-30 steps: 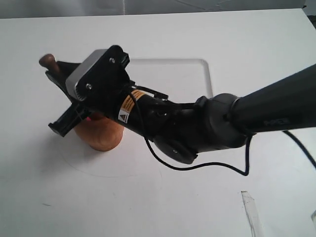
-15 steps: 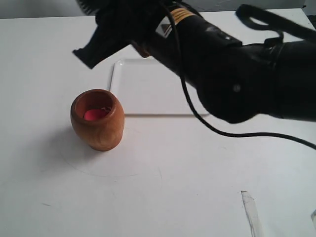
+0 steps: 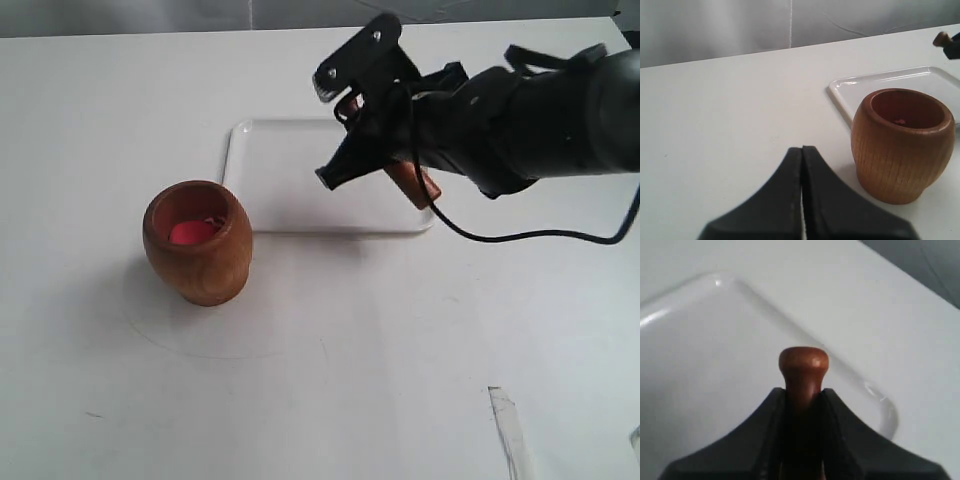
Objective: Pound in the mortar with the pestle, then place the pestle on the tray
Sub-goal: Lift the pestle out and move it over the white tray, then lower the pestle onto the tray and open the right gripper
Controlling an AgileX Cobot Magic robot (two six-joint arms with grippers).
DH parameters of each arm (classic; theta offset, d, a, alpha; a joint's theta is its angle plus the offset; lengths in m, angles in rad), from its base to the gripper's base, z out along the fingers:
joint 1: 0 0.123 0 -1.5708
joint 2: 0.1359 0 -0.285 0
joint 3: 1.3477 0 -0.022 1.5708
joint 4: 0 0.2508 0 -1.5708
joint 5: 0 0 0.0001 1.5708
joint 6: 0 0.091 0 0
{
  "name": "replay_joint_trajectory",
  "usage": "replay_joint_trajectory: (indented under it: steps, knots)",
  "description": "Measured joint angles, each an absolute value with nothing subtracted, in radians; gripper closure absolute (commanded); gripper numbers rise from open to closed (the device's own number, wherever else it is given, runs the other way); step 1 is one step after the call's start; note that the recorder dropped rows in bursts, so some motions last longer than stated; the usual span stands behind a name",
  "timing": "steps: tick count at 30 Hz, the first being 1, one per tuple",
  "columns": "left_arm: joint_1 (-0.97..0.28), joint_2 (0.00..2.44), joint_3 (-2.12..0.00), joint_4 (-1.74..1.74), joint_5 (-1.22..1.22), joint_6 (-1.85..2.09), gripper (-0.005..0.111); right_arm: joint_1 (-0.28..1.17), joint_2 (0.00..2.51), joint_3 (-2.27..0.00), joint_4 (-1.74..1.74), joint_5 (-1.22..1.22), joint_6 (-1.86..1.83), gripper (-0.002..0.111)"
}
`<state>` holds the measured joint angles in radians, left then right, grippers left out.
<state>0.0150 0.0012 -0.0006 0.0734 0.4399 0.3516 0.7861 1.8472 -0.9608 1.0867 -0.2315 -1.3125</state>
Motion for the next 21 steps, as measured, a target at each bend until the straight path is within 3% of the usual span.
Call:
replay_joint_trajectory:
  steps: [16,21]
  knots:
    - [0.015,0.001,-0.001,0.073,0.44,0.352,0.107,0.786,2.13,-1.198,0.989,-0.206,-1.202,0.108]
    - [0.015,0.001,-0.001,0.073,0.44,0.352,0.107,0.786,2.138,-1.206,0.998,-0.177,-1.2,0.085]
